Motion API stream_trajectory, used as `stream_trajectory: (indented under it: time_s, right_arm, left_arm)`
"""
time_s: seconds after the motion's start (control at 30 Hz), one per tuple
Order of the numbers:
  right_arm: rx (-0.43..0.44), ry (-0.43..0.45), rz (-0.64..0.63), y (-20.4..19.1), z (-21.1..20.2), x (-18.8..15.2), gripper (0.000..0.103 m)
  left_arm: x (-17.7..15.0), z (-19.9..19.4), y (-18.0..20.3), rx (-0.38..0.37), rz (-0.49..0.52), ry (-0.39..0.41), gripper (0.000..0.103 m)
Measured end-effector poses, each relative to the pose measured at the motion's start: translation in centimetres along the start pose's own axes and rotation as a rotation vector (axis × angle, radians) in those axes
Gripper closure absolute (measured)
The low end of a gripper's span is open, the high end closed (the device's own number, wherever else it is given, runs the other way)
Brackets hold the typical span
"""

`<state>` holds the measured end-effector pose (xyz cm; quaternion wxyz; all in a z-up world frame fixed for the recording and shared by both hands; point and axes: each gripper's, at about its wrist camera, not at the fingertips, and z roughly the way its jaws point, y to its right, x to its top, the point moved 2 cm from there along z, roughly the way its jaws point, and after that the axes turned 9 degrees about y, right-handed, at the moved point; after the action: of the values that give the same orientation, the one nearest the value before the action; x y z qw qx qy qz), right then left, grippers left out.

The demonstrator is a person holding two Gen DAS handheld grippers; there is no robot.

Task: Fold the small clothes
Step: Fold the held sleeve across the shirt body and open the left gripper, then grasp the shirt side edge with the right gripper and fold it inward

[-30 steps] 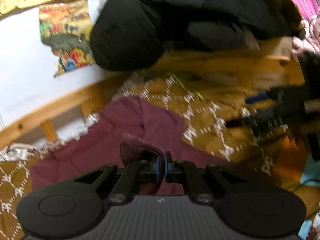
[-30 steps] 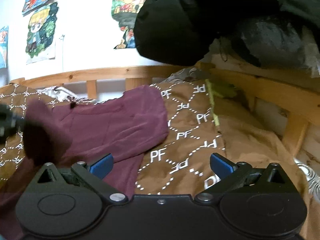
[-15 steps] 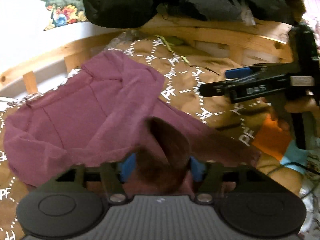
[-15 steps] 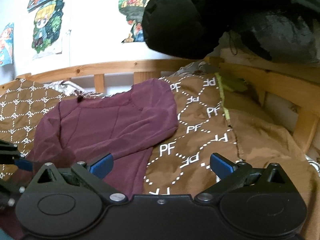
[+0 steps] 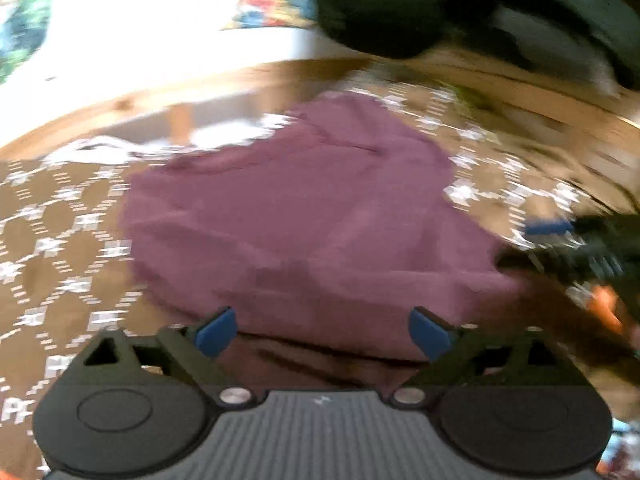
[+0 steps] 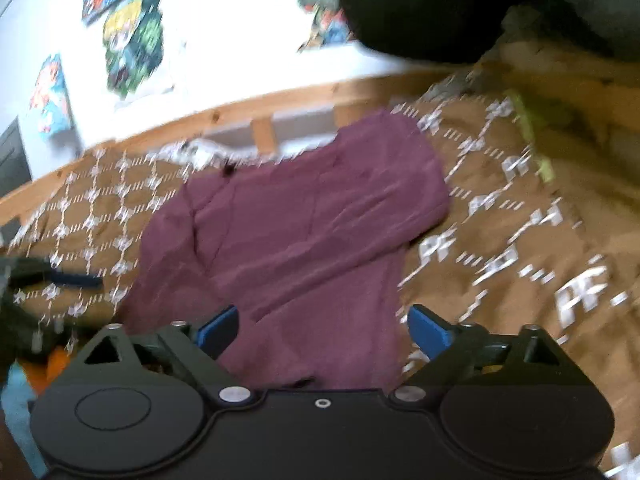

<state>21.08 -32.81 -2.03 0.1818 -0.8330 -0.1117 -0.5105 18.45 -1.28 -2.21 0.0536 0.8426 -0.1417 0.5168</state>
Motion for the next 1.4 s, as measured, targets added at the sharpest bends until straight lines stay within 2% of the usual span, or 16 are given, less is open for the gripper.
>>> stream_trajectory:
  time_s: [0.17,0.2,0.23,0.27,0.4,0.53,0.57,0.63,0.67,0.73,0.83,0.93,1.03,1.17,1.3,1.4]
  right_arm:
    - [0.022,-0.123,-0.018,-1.4,2.2,-1.8,0.031]
    - [0.022,-0.141,-0.012,-1.4,2.5,-1.9,0.049]
    - [0.015,-0.155,-0.007,-1.5,2.8,-1.9,0.082]
    - [-0.007,-0.165,-0.012,-1.5,2.8,-1.8,0.096]
    - [-0.056,-0.129,-0.088,-1.7,2.0,0.1,0.097]
    - [-0.085,-0.148,-0.142,-1.6,2.4,1.8,0.096]
    - [-0.083,-0.166,-0.149,-1.3,2.8,2.0,0.092]
    - [-0.062,-0.186,-0.137,-1.3,3.6,2.9,0.075]
    - [-0.041,-0.182,-0.140,-1.5,4.2,3.7,0.072]
    - [0.005,-0.188,-0.173,-2.3,6.0,5.3,0.058]
    - [0.127,-0.190,-0.200,-4.8,10.2,8.3,0.041]
    - [0.282,-0.203,-0.214,-8.5,15.7,10.8,0.030]
    - [0.388,-0.218,-0.200,-11.8,21.0,12.7,0.030]
    - [0.467,-0.260,-0.174,-14.9,27.1,14.3,0.032]
    - [0.493,-0.330,-0.150,-16.9,31.9,14.6,0.042]
    - [0.483,-0.367,-0.181,-18.0,34.2,14.0,0.056]
  left_arm:
    - [-0.4,0.6,-4.4,0.122,0.022,0.021,0.000]
    - [-0.5,0.9,-5.2,0.144,0.042,0.021,0.000]
    - [-0.6,1.3,-5.9,0.168,0.065,0.016,0.000]
    - [-0.7,1.8,-6.6,0.194,0.087,0.009,0.000]
    - [-0.8,4.1,-8.6,0.234,0.135,-0.013,0.001]
    - [-0.8,5.9,-10.3,0.193,0.104,-0.011,0.003]
    - [-0.7,6.3,-10.6,0.184,0.097,-0.008,0.004]
    - [-0.6,6.8,-11.2,0.173,0.113,-0.004,0.005]
    - [-0.7,6.9,-11.4,0.173,0.134,-0.004,0.006]
    - [-0.7,7.4,-11.6,0.177,0.191,-0.009,0.006]
    - [-1.0,8.5,-11.7,0.190,0.266,-0.037,0.011]
    - [-1.6,9.4,-12.0,0.200,0.292,-0.071,0.017]
    - [-1.5,9.8,-12.1,0.205,0.308,-0.047,0.020]
    - [-1.1,10.7,-12.3,0.205,0.344,-0.034,0.027]
    - [-1.1,11.6,-12.7,0.183,0.371,-0.026,0.033]
    - [-1.0,11.9,-12.7,0.160,0.373,-0.003,0.047]
